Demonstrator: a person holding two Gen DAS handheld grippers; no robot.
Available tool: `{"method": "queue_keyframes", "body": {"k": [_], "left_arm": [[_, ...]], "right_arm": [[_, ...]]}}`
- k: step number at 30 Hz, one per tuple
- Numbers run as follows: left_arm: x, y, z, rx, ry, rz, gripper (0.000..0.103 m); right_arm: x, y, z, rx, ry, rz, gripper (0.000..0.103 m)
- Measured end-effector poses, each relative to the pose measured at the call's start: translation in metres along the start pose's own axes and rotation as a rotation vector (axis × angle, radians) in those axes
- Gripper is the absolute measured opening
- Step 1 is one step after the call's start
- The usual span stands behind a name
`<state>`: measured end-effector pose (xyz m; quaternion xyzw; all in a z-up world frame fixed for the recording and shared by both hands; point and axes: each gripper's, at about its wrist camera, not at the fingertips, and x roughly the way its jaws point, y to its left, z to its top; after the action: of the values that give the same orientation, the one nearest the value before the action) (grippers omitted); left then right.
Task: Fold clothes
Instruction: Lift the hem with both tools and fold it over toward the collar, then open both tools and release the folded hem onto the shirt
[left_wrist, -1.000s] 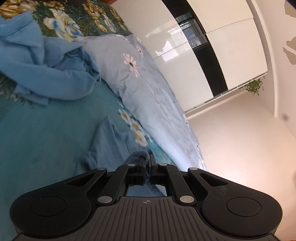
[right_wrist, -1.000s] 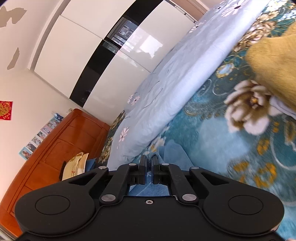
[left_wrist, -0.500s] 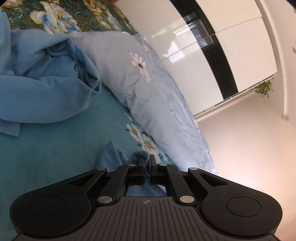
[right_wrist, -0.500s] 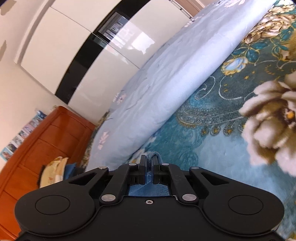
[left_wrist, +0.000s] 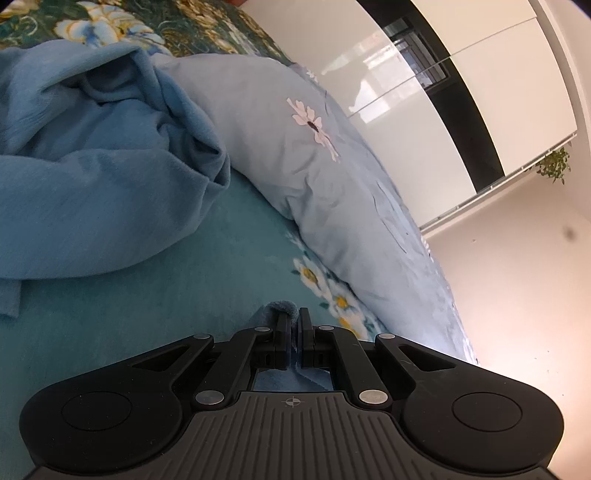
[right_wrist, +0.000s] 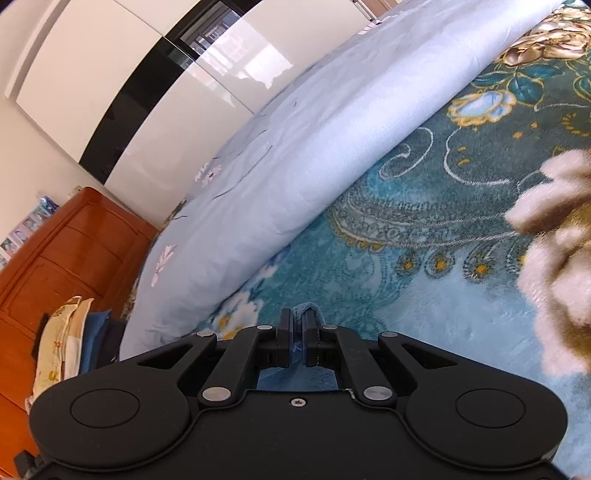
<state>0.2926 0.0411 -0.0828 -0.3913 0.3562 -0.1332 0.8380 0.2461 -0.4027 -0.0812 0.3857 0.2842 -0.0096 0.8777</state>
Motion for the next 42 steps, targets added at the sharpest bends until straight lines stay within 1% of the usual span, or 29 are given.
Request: {"method": "queue_keyframes", "body": {"k": [8,11,15,20,27,28,29,30,31,32,33,34,35,37,39,42], "left_arm": [[0.008,-0.003,0.006,0.009,-0.016,0.013,0.002],[0.013,-0.002,0.007,0.016,-0.010,0.030,0.002],[0.017,0.003,0.006,0.000,-0.001,0.043,0.002],[0.022,0.009,0.005,-0.019,0.021,0.070,0.002],[0.025,0.010,0.007,-0.024,0.030,0.072,0.004],[0.024,0.009,0.008,-0.026,0.030,0.067,0.006],[0.024,0.009,0.008,-0.027,0.030,0.063,0.011],[0.024,0.008,0.009,-0.027,0.027,0.052,0.016],[0.023,0.007,0.010,-0.028,0.019,0.040,0.025],[0.023,0.005,0.011,-0.027,0.010,0.032,0.035],[0.021,0.002,0.012,-0.018,-0.007,0.041,0.041],[0.019,-0.001,0.013,-0.007,-0.025,0.051,0.051],[0.017,-0.004,0.016,0.013,-0.046,0.075,0.054],[0.013,-0.007,0.020,0.024,-0.061,0.081,0.054],[0.006,-0.009,0.023,0.011,-0.073,0.066,0.054],[-0.003,-0.022,0.023,0.038,-0.084,0.035,0.054]], "right_arm": [[0.017,0.000,0.001,-0.012,0.015,-0.044,0.005],[0.022,0.001,0.002,-0.018,0.018,-0.053,0.005],[0.027,0.003,0.005,-0.020,0.022,-0.062,0.005],[0.037,0.003,0.007,-0.002,0.052,-0.096,0.005],[0.045,0.003,0.008,0.028,0.056,-0.108,0.005],[0.045,0.003,0.009,0.028,0.056,-0.108,0.006],[0.045,0.003,0.009,0.029,0.053,-0.107,0.006],[0.045,0.003,0.010,0.032,0.047,-0.104,0.009],[0.045,0.003,0.011,0.034,0.041,-0.101,0.014],[0.045,0.003,0.011,0.037,0.035,-0.098,0.016],[0.044,0.003,0.012,0.038,0.026,-0.095,0.022],[0.044,0.004,0.014,0.036,0.015,-0.096,0.028],[0.043,0.005,0.016,0.030,0.005,-0.104,0.029],[0.040,0.006,0.019,0.017,-0.012,-0.118,0.029],[0.037,0.007,0.022,0.012,-0.029,-0.117,0.029],[0.027,0.013,0.025,-0.019,-0.076,-0.103,0.029]]}}
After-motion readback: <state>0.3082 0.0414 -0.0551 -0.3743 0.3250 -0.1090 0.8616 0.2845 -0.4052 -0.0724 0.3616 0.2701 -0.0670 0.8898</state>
